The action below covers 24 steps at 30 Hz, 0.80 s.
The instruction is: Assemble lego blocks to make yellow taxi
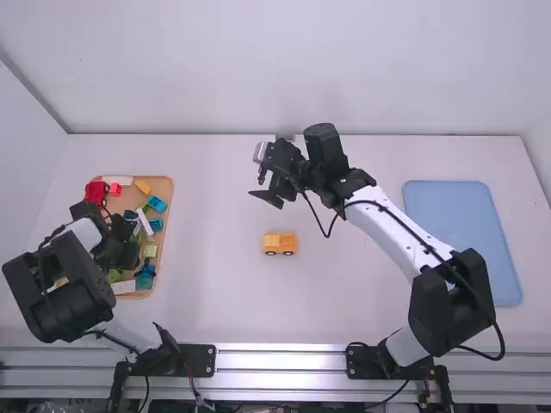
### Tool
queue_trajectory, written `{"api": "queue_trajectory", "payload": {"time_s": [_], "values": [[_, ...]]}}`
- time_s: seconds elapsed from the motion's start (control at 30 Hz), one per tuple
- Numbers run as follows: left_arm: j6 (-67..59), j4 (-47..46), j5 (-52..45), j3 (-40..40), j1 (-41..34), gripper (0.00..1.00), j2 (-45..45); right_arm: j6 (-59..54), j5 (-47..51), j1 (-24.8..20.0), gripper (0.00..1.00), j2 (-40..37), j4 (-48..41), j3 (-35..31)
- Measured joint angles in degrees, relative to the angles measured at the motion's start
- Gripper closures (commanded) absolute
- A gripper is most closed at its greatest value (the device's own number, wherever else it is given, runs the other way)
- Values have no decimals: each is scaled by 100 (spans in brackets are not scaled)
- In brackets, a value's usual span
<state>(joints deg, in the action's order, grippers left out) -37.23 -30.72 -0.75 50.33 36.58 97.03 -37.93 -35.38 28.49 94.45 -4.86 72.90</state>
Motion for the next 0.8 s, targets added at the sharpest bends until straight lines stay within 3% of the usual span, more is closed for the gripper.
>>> {"api": "queue_trajectory", "payload": {"time_s": [0.4,0.47,0.53,0.6,0.8], "values": [[20,-4,-2,0,0,68,74,4,181,0,1,0,-2,0],[52,0,39,0,-2,76,74,7,199,0,1,0,-2,0],[85,24,96,0,-11,72,74,4,199,0,1,0,-2,0],[129,57,151,0,-11,62,74,4,208,0,1,0,0,0],[151,168,129,0,-11,60,74,0,214,0,1,0,-9,0]]}}
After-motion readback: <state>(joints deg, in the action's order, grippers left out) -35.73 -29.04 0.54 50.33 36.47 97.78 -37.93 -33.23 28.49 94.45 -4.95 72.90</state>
